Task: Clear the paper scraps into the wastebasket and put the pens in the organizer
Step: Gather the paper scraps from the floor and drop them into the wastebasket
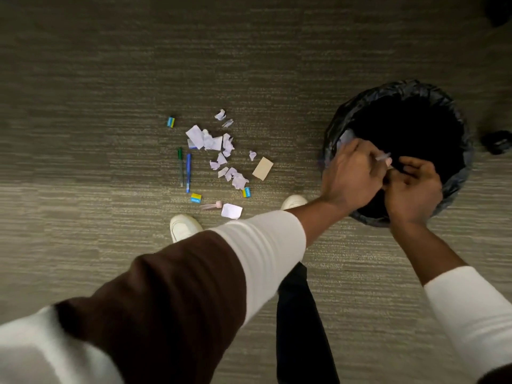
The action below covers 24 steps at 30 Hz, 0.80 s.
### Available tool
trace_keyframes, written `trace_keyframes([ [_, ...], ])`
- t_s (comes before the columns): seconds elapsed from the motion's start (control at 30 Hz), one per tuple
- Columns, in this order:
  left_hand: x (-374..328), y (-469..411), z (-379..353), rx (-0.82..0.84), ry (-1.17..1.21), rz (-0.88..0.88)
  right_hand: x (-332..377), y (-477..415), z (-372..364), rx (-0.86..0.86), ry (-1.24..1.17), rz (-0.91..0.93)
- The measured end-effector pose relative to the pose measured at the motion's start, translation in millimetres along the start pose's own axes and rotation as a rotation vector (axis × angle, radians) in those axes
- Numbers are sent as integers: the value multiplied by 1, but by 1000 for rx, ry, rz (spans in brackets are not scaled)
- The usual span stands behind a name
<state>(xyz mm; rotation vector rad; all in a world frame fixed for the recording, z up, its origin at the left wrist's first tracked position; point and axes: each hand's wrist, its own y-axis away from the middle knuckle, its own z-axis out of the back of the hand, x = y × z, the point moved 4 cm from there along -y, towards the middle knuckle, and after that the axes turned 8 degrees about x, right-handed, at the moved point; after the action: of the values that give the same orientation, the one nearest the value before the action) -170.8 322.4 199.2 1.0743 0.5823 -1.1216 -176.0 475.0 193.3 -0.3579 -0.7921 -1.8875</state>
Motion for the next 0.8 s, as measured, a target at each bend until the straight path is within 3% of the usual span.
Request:
trace_keyframes([
  [0.13, 31, 17, 29, -46, -10, 64, 16, 16, -16, 73, -55, 173],
  [0.3, 117, 45, 79, -36, -111, 268, 60, 43, -66, 243, -132, 313],
  [0.47, 201, 71, 139, 43, -270, 453, 89, 66, -143, 511, 48, 323],
  [0.63, 267, 65, 179, 111, -409, 597, 64, 69, -218, 697, 345, 112],
  [0.8, 340, 28, 199, 66, -500, 610, 3, 57, -311, 718, 332, -165],
])
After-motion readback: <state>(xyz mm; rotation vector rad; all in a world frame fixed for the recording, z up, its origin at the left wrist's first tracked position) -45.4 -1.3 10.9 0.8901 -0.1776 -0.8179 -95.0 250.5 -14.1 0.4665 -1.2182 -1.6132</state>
